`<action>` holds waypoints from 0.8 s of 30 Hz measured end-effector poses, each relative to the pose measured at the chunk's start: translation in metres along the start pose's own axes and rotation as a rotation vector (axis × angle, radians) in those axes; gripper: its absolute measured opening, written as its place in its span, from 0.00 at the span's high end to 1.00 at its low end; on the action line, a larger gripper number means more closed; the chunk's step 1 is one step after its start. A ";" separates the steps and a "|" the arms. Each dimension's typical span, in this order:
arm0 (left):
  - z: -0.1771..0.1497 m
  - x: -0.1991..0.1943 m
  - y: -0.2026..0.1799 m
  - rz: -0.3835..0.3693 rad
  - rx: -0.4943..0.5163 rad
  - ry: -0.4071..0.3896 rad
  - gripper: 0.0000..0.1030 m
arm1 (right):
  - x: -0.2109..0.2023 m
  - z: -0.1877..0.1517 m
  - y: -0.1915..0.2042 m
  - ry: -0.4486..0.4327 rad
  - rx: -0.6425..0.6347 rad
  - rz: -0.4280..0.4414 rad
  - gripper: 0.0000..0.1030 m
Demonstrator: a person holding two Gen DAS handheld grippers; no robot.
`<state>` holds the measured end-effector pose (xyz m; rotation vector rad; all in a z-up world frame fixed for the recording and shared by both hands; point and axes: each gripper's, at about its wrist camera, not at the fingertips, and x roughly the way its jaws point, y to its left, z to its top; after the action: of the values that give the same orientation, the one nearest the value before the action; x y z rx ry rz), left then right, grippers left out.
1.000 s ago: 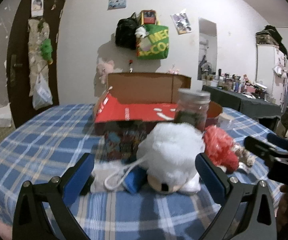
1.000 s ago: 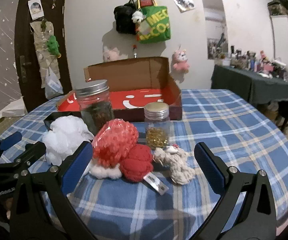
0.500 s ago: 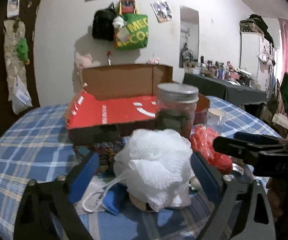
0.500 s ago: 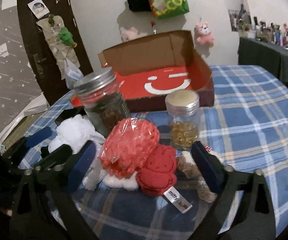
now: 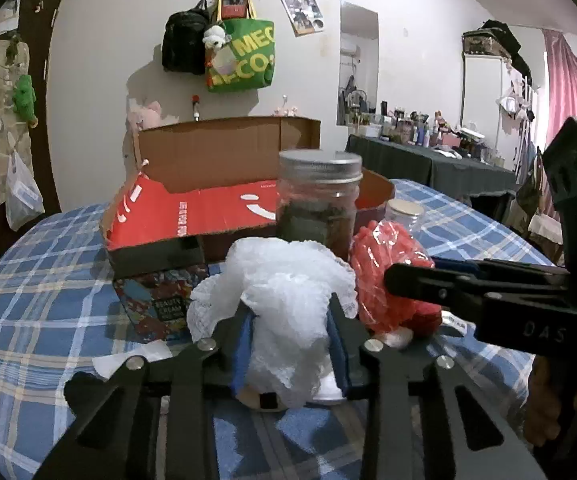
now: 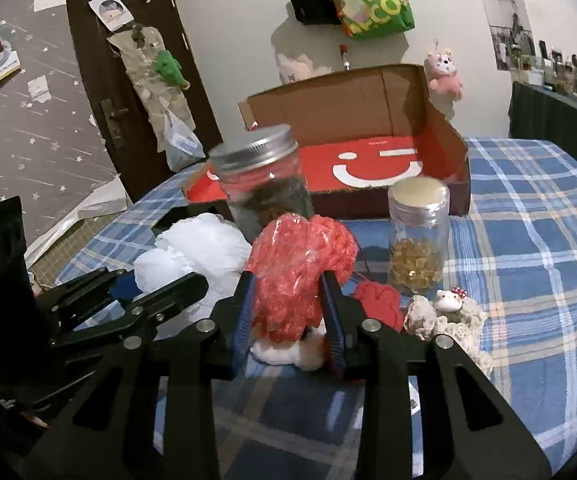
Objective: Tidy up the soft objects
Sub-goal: 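Grasp the white mesh pouf with the left tool while the right tool grasps the red mesh pouf, then carry both poufs up and over into the red-lined cardboard box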
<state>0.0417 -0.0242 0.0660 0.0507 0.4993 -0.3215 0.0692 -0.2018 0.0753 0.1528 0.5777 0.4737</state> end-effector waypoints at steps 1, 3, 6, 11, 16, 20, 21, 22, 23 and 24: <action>0.001 -0.001 0.001 -0.002 -0.003 -0.002 0.68 | -0.002 0.001 0.001 -0.006 0.000 0.006 0.70; 0.003 -0.005 0.003 -0.003 -0.007 -0.013 0.69 | -0.007 0.002 0.004 -0.020 -0.007 0.001 0.70; 0.006 -0.013 0.004 -0.002 -0.009 -0.033 0.70 | -0.014 0.004 0.007 -0.039 -0.013 -0.006 0.70; 0.013 -0.029 0.009 -0.003 -0.018 -0.081 0.71 | -0.028 0.008 0.014 -0.074 -0.045 -0.024 0.70; 0.022 -0.047 0.015 0.004 -0.019 -0.135 0.71 | -0.041 0.015 0.018 -0.111 -0.069 -0.035 0.70; 0.029 -0.057 0.019 0.020 -0.009 -0.168 0.71 | -0.051 0.020 0.018 -0.142 -0.077 -0.042 0.70; 0.031 -0.059 0.021 0.022 -0.009 -0.177 0.71 | -0.054 0.022 0.019 -0.153 -0.082 -0.045 0.70; 0.034 -0.061 0.022 0.022 -0.008 -0.183 0.71 | -0.057 0.026 0.019 -0.162 -0.088 -0.048 0.70; 0.037 -0.063 0.024 0.024 -0.010 -0.193 0.71 | -0.060 0.029 0.020 -0.176 -0.096 -0.053 0.70; 0.039 -0.064 0.025 0.025 -0.010 -0.201 0.71 | -0.063 0.032 0.021 -0.185 -0.101 -0.055 0.70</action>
<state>0.0141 0.0131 0.1302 0.0151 0.3008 -0.2958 0.0330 -0.2133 0.1377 0.0830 0.3745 0.4291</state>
